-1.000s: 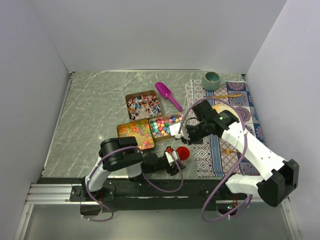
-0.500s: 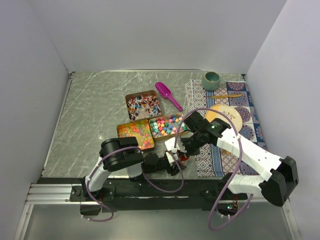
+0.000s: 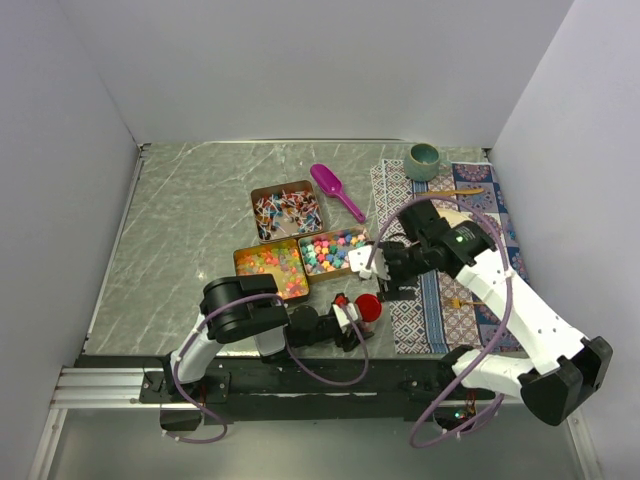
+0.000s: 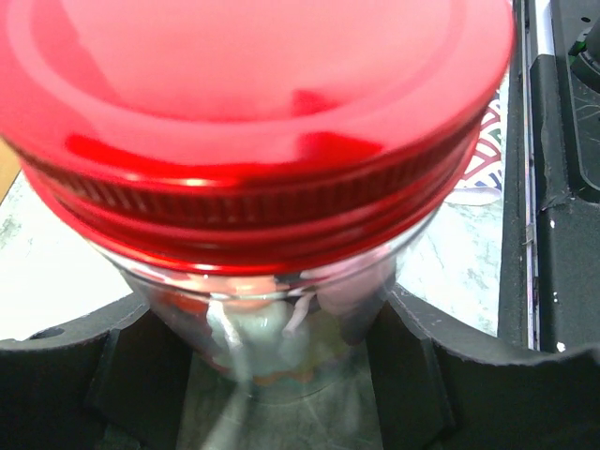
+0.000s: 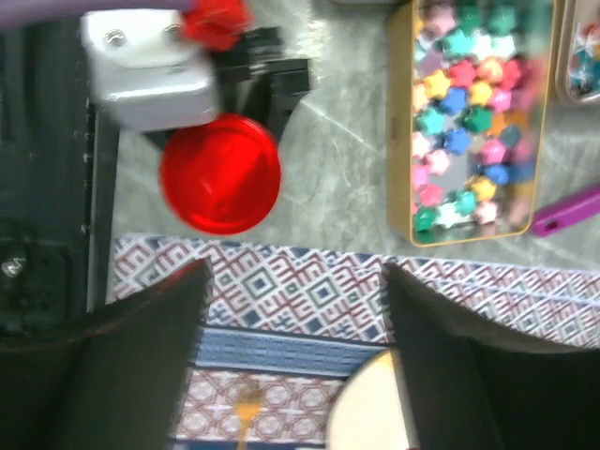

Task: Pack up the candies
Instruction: Screw the bottle lid onto the packing bottle.

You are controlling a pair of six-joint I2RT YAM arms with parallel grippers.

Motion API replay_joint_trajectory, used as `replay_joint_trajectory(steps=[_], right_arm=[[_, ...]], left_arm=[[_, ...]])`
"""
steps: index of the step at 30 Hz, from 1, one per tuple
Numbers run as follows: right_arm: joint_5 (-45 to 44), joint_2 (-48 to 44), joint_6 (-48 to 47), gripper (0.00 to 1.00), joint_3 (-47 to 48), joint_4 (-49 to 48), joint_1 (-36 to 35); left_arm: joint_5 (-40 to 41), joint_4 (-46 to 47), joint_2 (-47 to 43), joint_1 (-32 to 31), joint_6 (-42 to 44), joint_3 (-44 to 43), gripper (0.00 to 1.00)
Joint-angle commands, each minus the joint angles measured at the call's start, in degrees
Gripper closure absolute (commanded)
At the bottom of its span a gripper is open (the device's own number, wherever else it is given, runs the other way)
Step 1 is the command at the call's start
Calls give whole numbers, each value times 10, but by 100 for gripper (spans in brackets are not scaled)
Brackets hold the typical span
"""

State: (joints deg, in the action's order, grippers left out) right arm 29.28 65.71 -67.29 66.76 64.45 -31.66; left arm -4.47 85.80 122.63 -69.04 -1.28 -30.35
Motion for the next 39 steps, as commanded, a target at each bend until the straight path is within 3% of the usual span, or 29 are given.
replay_joint_trajectory(steps=[1,8,14,22,28,31,39], right_arm=[[29,-9,-102,0,0,100,0],[29,-24,-174,0,-61,16,-54],[62,92,-228,0,-1,59,-62],[47,129,-248,5,-1,67,-62],[53,137,-199,30,-12,70,-63],[56,121,-148,37,-46,42,-64],[33,77,111,44,-127,-58,-73]], left_arm=[[-4,-88,41,-13,7,15,99],[-5,-96,41,-11,7,13,99],[-5,-101,38,-12,7,12,99],[-2,-105,39,-11,22,10,99],[-3,-112,39,-8,17,6,99],[-5,-114,39,-8,17,7,99],[-15,-132,34,-8,16,6,99]])
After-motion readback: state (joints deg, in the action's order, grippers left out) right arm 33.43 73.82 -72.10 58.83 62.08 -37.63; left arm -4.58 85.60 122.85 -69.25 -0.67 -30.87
